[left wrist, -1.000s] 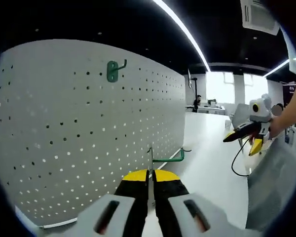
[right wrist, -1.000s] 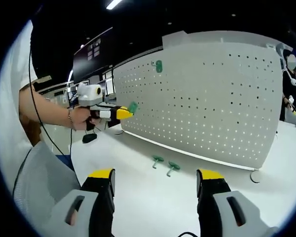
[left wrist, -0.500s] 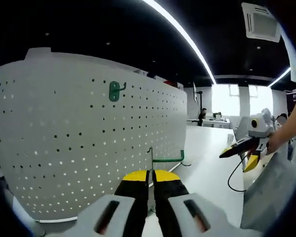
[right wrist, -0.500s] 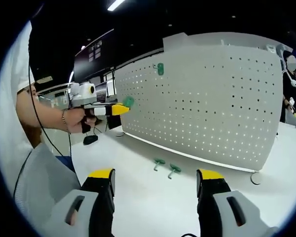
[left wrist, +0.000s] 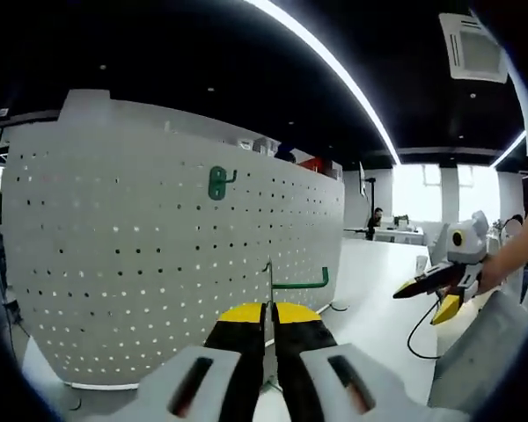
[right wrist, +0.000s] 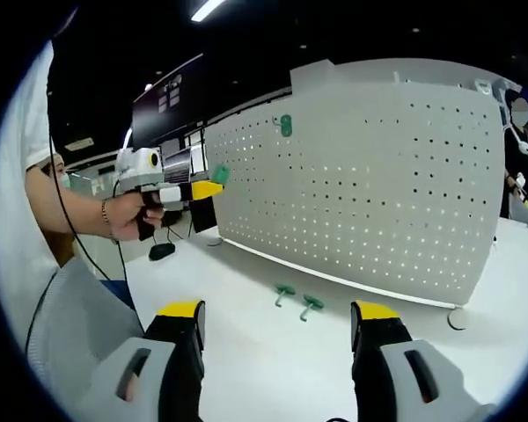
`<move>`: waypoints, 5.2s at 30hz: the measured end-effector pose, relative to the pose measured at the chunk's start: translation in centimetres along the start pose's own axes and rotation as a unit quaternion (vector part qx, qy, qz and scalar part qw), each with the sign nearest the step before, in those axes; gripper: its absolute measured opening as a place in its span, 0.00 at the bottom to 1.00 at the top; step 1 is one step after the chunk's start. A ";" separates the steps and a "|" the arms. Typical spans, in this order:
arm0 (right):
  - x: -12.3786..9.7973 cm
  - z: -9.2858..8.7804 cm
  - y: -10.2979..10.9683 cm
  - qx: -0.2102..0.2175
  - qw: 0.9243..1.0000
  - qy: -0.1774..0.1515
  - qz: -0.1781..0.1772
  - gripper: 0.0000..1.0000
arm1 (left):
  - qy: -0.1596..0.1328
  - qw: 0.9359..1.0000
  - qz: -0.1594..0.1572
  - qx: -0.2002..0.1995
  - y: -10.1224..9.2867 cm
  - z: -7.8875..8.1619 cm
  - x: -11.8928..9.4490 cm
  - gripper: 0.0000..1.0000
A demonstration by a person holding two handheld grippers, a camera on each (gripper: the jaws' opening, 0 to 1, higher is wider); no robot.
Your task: Insert the hook assembly into the mounting plate slot until the hook locks in place.
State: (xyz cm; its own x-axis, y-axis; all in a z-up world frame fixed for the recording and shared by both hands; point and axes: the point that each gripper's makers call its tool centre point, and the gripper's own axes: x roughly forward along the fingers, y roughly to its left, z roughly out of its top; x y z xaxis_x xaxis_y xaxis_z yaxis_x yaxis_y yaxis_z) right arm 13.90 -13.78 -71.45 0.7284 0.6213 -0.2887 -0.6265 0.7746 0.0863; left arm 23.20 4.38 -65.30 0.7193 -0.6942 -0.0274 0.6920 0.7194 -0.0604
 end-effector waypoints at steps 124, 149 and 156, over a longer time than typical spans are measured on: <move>10.4 13.9 8.2 0.098 0.972 -0.177 0.116 0.18 | -0.019 0.999 0.033 0.016 -4.2 2.9 0.2 0.03; 10.5 13.8 8.0 0.104 0.973 -0.173 0.111 0.02 | -0.018 0.999 0.030 0.021 -4.7 2.8 0.4 0.03; 10.4 13.7 8.1 0.104 0.973 -0.171 0.113 0.01 | -0.018 0.999 0.030 0.020 -4.7 2.7 0.4 0.03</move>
State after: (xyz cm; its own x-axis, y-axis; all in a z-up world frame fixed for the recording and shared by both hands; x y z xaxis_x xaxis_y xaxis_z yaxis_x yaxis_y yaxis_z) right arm 20.16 0.56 -60.65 0.6508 0.7537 0.0912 -0.7374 0.5989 0.3123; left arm 20.35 0.79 -62.30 0.7606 -0.6492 0.0063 0.6492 0.7604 -0.0194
